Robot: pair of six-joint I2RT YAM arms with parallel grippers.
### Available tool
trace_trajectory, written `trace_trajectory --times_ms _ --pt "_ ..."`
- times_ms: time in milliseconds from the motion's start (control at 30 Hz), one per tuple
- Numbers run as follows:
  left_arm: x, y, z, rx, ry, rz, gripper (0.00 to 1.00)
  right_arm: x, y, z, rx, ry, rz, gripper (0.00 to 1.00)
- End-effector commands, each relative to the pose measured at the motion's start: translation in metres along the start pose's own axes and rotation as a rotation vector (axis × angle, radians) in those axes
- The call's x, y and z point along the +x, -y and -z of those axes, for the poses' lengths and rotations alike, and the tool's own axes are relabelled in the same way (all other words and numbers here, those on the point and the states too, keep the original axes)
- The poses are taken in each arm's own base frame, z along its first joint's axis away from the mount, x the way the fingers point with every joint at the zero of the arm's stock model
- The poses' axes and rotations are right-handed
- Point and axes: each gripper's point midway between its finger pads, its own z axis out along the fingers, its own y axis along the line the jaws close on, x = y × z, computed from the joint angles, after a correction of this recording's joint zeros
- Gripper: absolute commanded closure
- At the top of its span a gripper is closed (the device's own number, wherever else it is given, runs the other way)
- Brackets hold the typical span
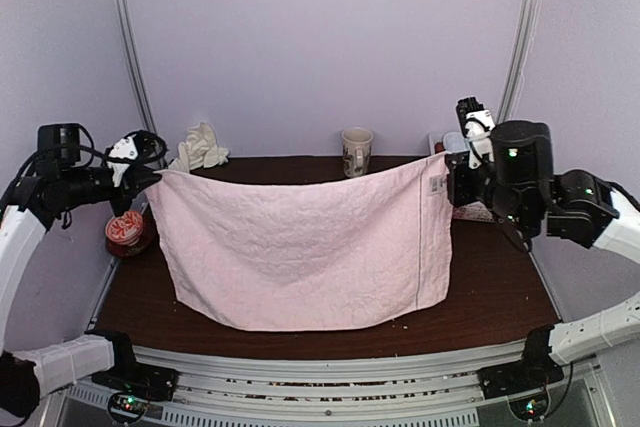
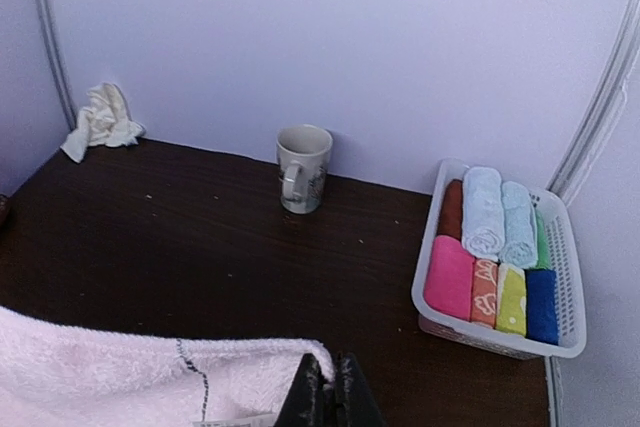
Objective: Roll the towels
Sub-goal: Flatten out the towel at the center of the board, then fold the towel at the center of the board.
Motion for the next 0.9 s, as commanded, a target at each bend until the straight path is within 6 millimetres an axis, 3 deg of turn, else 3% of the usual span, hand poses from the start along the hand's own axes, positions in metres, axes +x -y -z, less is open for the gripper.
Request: trace_trajectory --times_ms 0,100,200,333,467,567,667,800,867 --pt "0.051 -0.025 -0.061 0.022 -0.123 0.146 1.0 0.048 0.029 -0.076 0.138 -0.154 0.012 1.0" --pt "0.074 -0.033 -0.097 0.054 -0.156 0.192 1.0 0.089 0.044 -0.13 0.215 -0.274 0.066 1.0" --pt "0.1 -0.032 -0.14 0.076 -0.23 0.201 1.0 0.122 0.044 -0.177 0.249 -0.358 0.138 1.0" --pt "0.131 -0.032 -0.193 0.053 -0.348 0.169 1.0 0.145 0.04 -0.234 0.299 -0.412 0.224 1.0" --pt "0.16 -0.051 -0.228 -0.023 -0.438 0.131 1.0 0.159 0.042 -0.273 0.346 -0.447 0.332 1.0" --pt "0.166 -0.064 -0.239 -0.073 -0.447 0.102 1.0 0.157 0.04 -0.29 0.36 -0.423 0.356 1.0" --pt "0.158 -0.07 -0.236 -0.111 -0.409 0.068 1.0 0.147 0.039 -0.295 0.345 -0.381 0.361 1.0" --pt "0.15 -0.061 -0.221 -0.114 -0.36 0.013 1.0 0.138 0.034 -0.286 0.27 -0.35 0.386 1.0" --pt "0.146 -0.053 -0.212 -0.094 -0.334 -0.015 1.0 0.148 0.027 -0.274 0.188 -0.359 0.416 1.0"
